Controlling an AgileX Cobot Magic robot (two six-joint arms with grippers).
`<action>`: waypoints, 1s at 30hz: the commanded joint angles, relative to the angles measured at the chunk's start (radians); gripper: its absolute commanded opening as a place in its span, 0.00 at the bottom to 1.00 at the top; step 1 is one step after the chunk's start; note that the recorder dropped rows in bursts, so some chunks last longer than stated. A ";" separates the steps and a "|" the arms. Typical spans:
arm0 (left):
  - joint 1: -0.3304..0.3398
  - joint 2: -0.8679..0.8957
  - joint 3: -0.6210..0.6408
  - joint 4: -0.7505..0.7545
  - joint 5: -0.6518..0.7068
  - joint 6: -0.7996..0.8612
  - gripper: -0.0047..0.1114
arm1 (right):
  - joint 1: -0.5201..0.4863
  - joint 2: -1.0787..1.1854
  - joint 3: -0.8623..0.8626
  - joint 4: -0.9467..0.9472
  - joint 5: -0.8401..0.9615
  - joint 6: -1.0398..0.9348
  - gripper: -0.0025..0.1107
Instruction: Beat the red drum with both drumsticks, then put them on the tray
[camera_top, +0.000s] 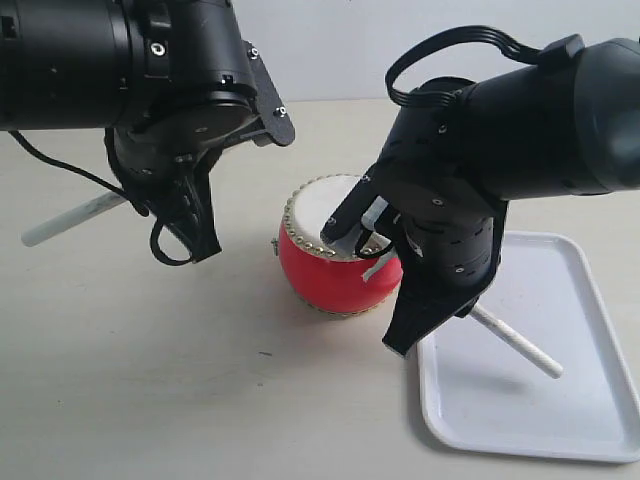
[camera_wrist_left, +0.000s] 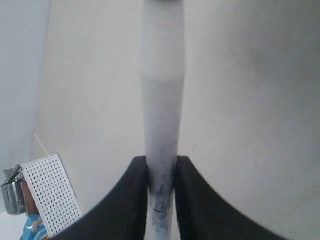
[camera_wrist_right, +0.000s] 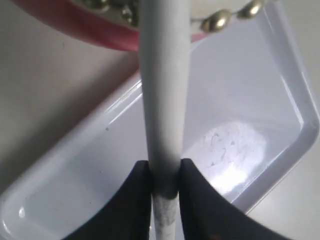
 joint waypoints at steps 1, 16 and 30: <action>-0.002 0.047 -0.005 -0.021 -0.056 0.008 0.04 | -0.004 -0.045 0.005 -0.040 0.022 0.010 0.02; -0.002 0.247 -0.005 -0.105 -0.162 0.148 0.04 | -0.004 -0.376 0.005 -0.072 0.030 0.078 0.02; -0.002 0.125 -0.007 -0.015 -0.106 -0.024 0.04 | -0.004 -0.268 0.005 -0.056 0.023 0.076 0.02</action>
